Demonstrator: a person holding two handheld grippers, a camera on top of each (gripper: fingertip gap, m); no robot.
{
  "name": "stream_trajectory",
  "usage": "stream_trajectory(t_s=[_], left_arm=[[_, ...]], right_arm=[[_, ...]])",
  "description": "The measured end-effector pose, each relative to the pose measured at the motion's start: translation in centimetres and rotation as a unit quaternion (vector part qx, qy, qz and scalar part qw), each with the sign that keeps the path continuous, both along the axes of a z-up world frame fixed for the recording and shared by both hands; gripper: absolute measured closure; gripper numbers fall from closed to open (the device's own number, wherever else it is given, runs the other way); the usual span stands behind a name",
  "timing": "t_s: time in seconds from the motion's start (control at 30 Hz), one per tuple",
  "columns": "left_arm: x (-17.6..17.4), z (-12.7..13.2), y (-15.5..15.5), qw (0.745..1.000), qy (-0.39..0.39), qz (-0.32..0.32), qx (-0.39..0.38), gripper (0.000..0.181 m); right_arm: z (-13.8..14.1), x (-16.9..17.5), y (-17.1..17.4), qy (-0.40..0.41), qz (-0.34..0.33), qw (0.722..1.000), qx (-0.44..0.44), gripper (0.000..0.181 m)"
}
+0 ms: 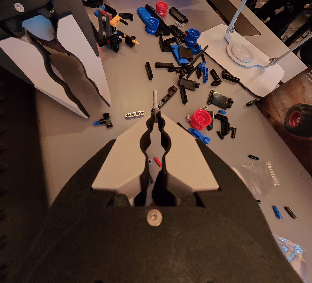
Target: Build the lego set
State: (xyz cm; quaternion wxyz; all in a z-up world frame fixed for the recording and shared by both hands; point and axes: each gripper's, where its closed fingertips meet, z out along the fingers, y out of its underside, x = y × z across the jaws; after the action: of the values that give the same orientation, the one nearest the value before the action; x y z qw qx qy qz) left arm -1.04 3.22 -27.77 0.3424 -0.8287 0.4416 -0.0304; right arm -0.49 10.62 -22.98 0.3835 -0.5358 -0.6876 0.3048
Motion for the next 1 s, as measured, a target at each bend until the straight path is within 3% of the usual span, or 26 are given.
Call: stream_trajectory(t_s=[0.23, 0.33, 0.63, 1.0], left_arm=[[-0.1, -1.0, 0.0, 1.000, 0.005, 0.004, -0.002, 0.181], [-0.3, -1.0, 0.0, 1.000, 0.003, 0.009, 0.000, 0.181], [0.0, -0.2, 0.4, 1.000, -0.022, 0.004, -0.006, 0.157], [0.6, -0.9, 1.0, 1.000, -0.014, -0.002, -0.026, 0.168]], right_arm=[[0.0, 0.0, -0.1, -0.002, 0.002, 1.000, 0.000, 0.180], [0.0, 0.0, -0.1, -0.002, 0.002, 1.000, 0.002, 0.180], [0.1, 0.1, 0.0, -0.001, 0.001, 1.000, 0.001, 0.180], [0.0, 0.1, 0.1, -0.002, -0.001, 1.000, 0.001, 0.180]])
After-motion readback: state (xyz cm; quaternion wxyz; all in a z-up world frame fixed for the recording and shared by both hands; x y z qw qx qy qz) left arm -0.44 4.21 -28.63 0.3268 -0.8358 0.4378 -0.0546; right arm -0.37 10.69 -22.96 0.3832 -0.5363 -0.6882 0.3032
